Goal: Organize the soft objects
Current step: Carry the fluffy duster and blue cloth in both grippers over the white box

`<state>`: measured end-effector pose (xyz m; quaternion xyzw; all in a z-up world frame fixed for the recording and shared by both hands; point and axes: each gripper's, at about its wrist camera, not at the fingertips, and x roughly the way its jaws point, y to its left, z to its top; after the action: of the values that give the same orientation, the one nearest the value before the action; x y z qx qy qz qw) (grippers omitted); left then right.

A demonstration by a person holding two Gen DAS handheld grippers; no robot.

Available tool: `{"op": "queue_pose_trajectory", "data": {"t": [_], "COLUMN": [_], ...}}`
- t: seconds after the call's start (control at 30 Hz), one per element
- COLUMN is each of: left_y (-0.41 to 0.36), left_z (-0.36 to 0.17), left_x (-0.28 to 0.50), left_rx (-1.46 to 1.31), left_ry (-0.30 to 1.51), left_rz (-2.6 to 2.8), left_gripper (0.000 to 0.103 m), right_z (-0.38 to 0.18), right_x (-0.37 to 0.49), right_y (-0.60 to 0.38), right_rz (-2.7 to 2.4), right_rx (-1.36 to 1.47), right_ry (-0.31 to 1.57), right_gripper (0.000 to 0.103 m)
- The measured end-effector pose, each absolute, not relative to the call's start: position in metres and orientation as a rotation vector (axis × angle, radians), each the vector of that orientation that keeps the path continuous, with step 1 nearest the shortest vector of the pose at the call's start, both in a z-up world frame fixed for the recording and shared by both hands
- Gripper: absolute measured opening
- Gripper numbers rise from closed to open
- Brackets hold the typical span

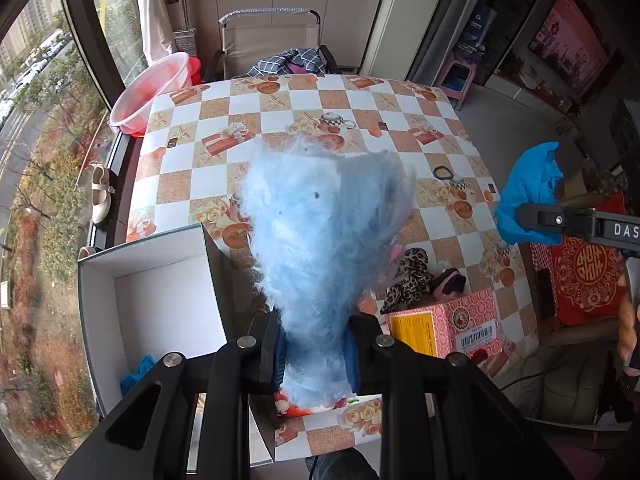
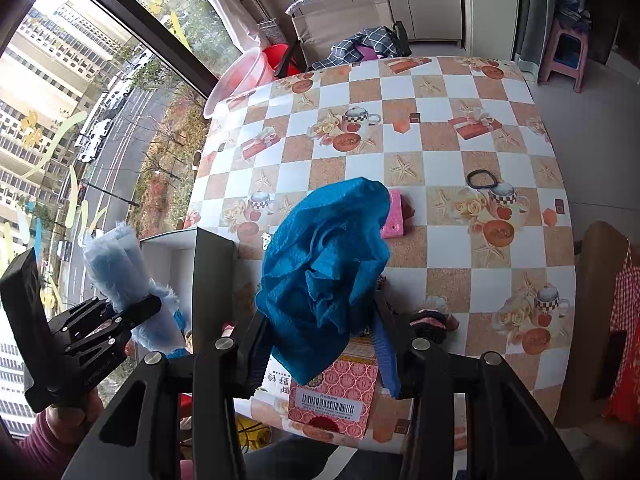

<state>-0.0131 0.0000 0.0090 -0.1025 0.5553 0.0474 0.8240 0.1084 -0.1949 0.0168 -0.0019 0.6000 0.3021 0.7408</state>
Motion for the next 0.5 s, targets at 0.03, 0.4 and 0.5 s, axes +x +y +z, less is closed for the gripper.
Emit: {"op": "queue_pose_trajectory", "data": {"t": [0.03,0.4,0.5], "left_y": [-0.004,-0.038,-0.043], "left_z": [0.007,-0.007,-0.009], "left_x": [-0.016,-0.051,-0.057], "left_rx": [-0.208,-0.103,-0.069], "left_ry": [1.188,1.247,1.25], "left_rz": [0.086,-0.057,-0.08], "left_gripper": [0.025,0.025,0.025], "right_z": [0.017,0.004,0.0], "right_x": [0.105,0.052,0.035], "right_y": [-0.196,-0.205,-0.21], "right_rz": [0.662,0.673,0.674], "right_rx": [-0.008,-0.042,-0.039], "right_ry": [1.316,1.366,1.38], "right_gripper": [0.046,0.046,0.046]}}
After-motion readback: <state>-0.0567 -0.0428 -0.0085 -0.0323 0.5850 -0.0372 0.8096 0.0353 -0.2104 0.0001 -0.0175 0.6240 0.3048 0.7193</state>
